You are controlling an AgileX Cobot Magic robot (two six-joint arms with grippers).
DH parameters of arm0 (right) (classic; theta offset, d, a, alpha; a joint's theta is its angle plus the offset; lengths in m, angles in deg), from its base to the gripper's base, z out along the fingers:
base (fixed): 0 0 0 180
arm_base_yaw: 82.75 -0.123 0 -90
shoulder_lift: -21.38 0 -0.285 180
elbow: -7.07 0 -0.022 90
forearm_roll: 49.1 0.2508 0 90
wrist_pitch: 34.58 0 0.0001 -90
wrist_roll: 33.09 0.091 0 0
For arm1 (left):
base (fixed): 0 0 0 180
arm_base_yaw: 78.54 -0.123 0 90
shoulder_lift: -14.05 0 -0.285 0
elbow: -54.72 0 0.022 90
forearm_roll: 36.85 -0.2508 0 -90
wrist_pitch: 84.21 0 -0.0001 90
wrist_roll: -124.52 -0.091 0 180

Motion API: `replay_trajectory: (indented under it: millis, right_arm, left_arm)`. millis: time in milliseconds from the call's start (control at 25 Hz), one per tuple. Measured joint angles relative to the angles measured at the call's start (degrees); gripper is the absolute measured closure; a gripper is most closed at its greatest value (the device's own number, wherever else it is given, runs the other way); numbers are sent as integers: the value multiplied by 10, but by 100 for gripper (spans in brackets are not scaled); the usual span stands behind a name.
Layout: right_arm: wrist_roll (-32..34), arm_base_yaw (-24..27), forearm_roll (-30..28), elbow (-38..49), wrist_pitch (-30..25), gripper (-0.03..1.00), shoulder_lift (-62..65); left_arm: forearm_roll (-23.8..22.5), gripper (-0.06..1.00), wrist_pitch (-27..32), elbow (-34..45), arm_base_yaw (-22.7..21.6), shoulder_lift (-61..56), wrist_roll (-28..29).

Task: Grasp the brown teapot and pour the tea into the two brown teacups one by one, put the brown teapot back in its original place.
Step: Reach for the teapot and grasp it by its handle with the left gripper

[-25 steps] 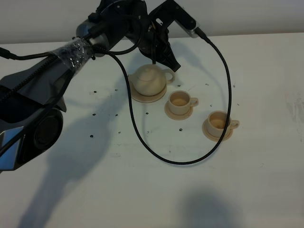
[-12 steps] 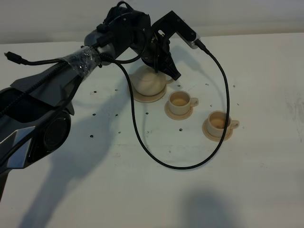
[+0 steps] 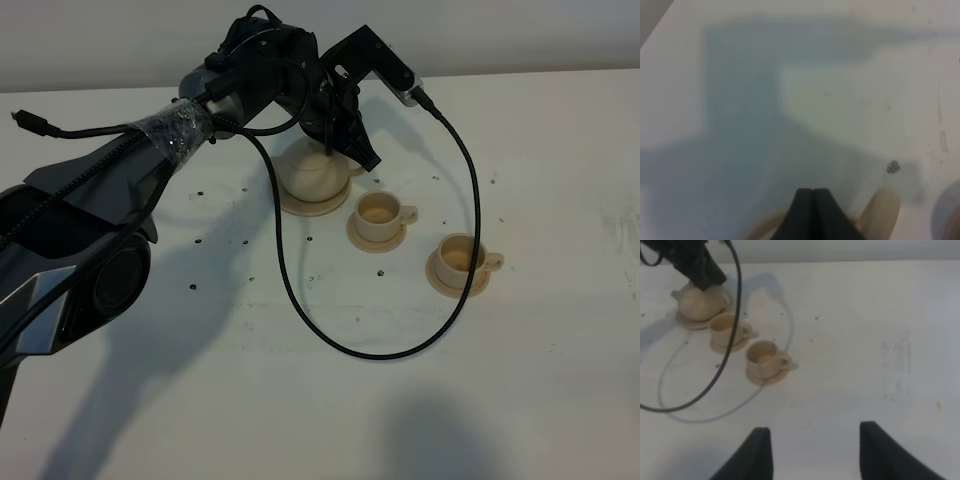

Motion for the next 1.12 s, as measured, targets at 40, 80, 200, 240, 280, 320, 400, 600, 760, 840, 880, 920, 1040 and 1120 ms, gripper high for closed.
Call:
replay_trajectory:
  millis: [40, 80, 200, 240, 280, 320, 400, 600, 760, 840, 880, 920, 1040, 1120]
  right_arm:
    - [12, 0, -7, 0, 0, 56, 0]
    - [23, 0, -14, 0, -1, 56, 0]
    - [49, 0, -20, 2, -19, 56, 0]
    - [46, 0, -14, 6, -26, 56, 0]
    - [36, 0, -5, 8, -32, 56, 0]
    - [21, 0, 6, 9, -33, 56, 0]
    - [-8, 0, 25, 10, -33, 56, 0]
    - [-8, 0, 19, 10, -33, 56, 0]
    - [30, 0, -13, 10, -37, 56, 0]
    - [30, 0, -13, 10, -37, 56, 0]
    - [29, 0, -12, 10, -37, 56, 0]
    - [26, 0, -10, 10, -37, 56, 0]
    - [21, 0, -8, 10, -37, 56, 0]
    - [19, 0, -7, 10, -37, 56, 0]
  left_arm:
    - [1, 100, -1, 0, 0, 0, -3]
    - [5, 100, -1, 0, 0, 0, -6]
    - [28, 100, -4, 0, 0, 0, -26]
    - [34, 100, -5, 0, 0, 0, -30]
    - [38, 100, -5, 0, 0, 0, -33]
    - [41, 100, -5, 0, 0, 0, -36]
    - [41, 100, -4, 0, 0, 0, -41]
    - [42, 100, 1, 0, 0, 0, -49]
    - [44, 100, 10, 0, 0, 0, -63]
    - [44, 100, 17, -2, 0, 0, -70]
    - [44, 100, 21, -3, 0, 0, -71]
    - [44, 100, 25, -4, 0, 0, -72]
    - [37, 100, 40, -4, 0, 0, -75]
    - [29, 100, 48, -4, 0, -2, -78]
